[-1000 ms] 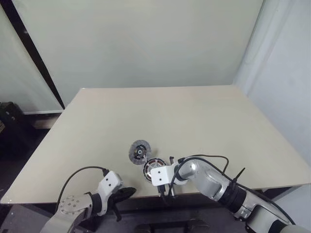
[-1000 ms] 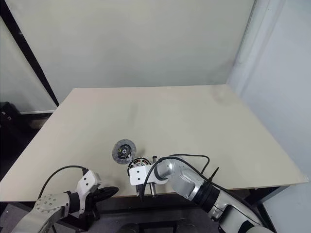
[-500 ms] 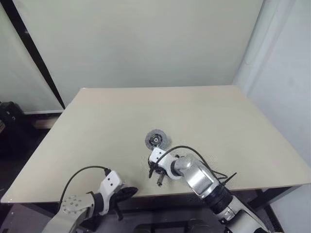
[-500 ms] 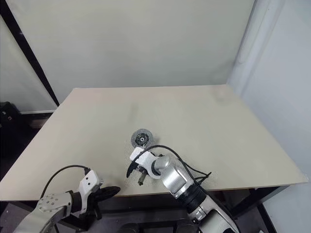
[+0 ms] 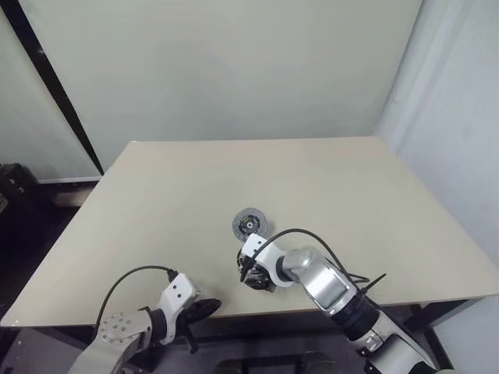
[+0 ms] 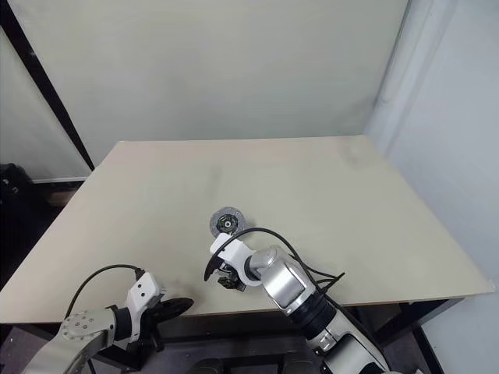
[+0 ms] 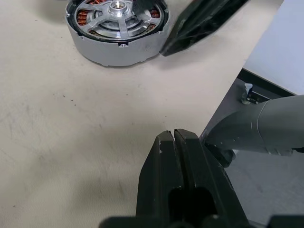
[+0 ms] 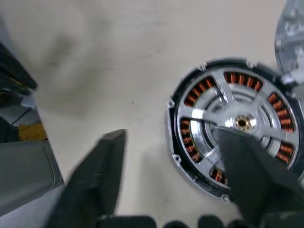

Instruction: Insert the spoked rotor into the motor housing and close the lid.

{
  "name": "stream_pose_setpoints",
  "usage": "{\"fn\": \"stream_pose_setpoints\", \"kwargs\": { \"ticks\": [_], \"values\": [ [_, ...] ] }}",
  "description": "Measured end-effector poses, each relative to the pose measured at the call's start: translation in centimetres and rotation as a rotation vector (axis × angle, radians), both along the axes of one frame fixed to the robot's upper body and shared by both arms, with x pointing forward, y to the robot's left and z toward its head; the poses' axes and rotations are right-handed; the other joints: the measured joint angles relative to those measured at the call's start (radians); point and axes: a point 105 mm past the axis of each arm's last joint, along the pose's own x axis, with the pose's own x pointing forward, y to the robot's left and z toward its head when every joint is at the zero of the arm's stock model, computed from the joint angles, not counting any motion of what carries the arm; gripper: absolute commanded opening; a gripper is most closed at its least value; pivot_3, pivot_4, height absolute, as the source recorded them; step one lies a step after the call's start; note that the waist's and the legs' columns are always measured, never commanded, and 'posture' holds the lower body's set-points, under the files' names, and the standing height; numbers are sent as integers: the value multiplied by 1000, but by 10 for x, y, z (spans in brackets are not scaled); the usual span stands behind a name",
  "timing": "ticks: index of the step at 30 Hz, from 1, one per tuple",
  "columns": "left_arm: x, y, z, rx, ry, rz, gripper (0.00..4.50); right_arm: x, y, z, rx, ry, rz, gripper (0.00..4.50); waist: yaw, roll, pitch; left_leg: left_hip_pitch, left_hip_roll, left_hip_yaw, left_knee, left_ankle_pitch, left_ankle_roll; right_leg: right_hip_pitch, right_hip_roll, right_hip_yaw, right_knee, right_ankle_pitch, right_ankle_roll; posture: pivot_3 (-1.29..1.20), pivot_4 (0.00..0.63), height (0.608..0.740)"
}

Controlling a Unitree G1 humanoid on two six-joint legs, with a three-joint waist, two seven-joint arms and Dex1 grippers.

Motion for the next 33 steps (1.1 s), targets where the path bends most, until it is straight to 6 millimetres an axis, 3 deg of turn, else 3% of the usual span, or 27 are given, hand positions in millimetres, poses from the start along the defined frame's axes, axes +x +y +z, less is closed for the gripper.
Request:
{"fn": "stream_pose_setpoints", "kwargs": {
  "ticks": [1,2,11,16,24,28,33],
  "values": [
    [0,0,0,0,0,1,0,-1,1,2,-1,-4,14,4417,0,0,0,0,0,0,0,0,0,0,0,0,0,0,0,0,0,740],
    [0,0,0,0,1,1,0,-2,1,3,-2,-8,23,4466,0,0,0,0,0,0,0,0,0,0,0,0,0,0,0,0,0,740],
    [0,1,-1,1,-1,-2,0,8,-28,15,-236,-232,317,4466,0,0,0,0,0,0,0,0,0,0,0,0,-1,0,0,0,0,740],
    [3,1,0,1,-5,-2,0,4,-30,7,-284,-254,422,4466,0,0,0,0,0,0,-1,2,3,0,0,-1,-1,0,0,0,0,740],
    [2,1,-1,2,-3,-1,0,8,-30,-2,-308,-259,444,4466,0,0,0,0,0,0,-1,2,3,0,0,0,-1,0,0,0,0,740],
    [0,1,-2,2,4,1,0,7,-27,-5,-305,-255,450,3614,0,0,0,0,0,0,-1,2,3,0,0,0,-1,0,0,0,0,740],
    [-1,2,-3,3,10,3,0,7,-23,-11,-306,-252,440,1786,0,0,0,0,0,0,-1,2,3,0,0,0,-1,0,0,0,0,740]
  ]
}}
